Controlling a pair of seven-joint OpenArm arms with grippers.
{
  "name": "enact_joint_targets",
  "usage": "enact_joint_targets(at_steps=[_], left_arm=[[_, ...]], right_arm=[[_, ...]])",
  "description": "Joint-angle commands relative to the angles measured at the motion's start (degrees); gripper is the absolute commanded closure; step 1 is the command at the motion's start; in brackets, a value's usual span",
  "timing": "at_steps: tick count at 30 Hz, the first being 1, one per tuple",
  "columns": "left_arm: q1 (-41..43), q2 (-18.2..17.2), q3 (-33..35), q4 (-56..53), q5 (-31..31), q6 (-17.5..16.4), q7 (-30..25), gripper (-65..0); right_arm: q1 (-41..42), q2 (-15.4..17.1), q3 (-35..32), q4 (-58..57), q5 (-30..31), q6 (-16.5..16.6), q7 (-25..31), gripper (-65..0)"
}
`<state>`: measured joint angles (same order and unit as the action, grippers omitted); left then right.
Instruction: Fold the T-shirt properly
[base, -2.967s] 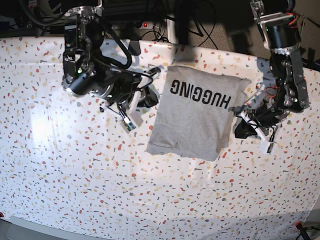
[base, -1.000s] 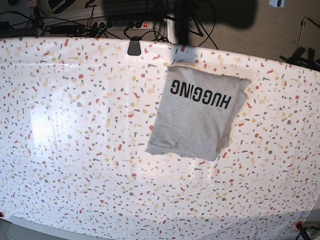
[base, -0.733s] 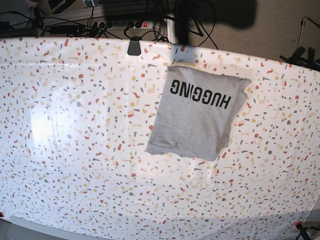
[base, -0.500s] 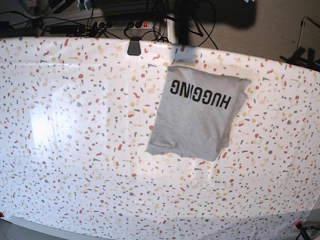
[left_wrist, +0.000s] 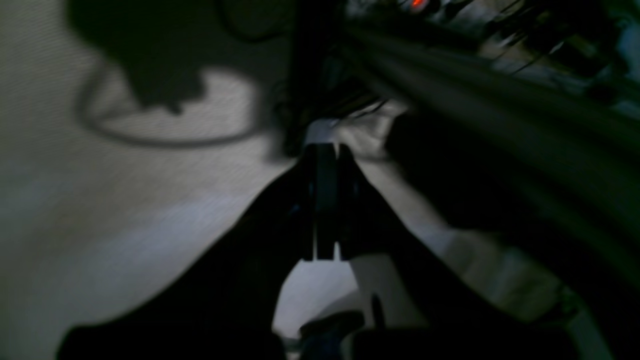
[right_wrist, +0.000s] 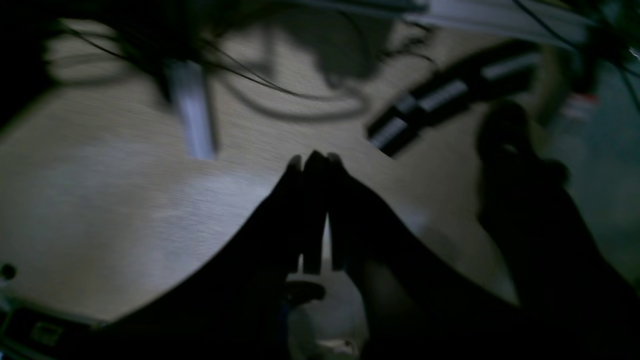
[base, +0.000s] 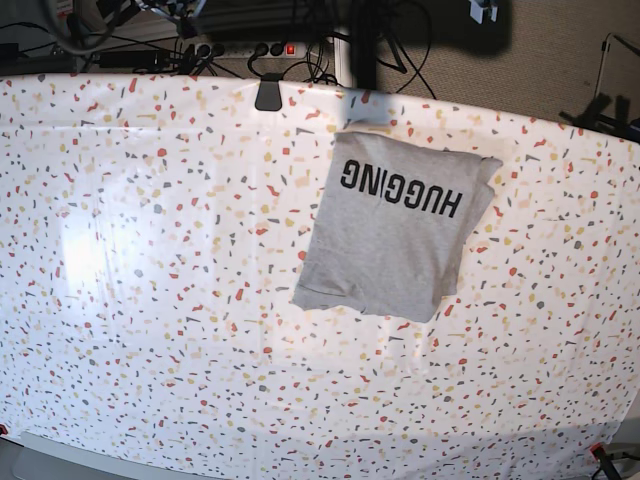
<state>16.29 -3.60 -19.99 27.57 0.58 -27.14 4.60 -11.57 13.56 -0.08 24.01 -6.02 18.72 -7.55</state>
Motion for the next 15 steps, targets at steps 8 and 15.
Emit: enact_joint_targets(at_steps=[8,15], left_arm=[[-2.97,3.82,-0.09,-5.01,3.58,4.70,-3.43,0.0],[-5.42,3.91,-0.09,-10.51,3.87,5.97,-6.10,0.0]], right_arm=[[1.55,-4.52,-12.68,-2.56,6.29,-7.30,0.26,0.0],[1.57,-4.17,-13.16,-2.56,6.95,-7.26,0.55,0.0]])
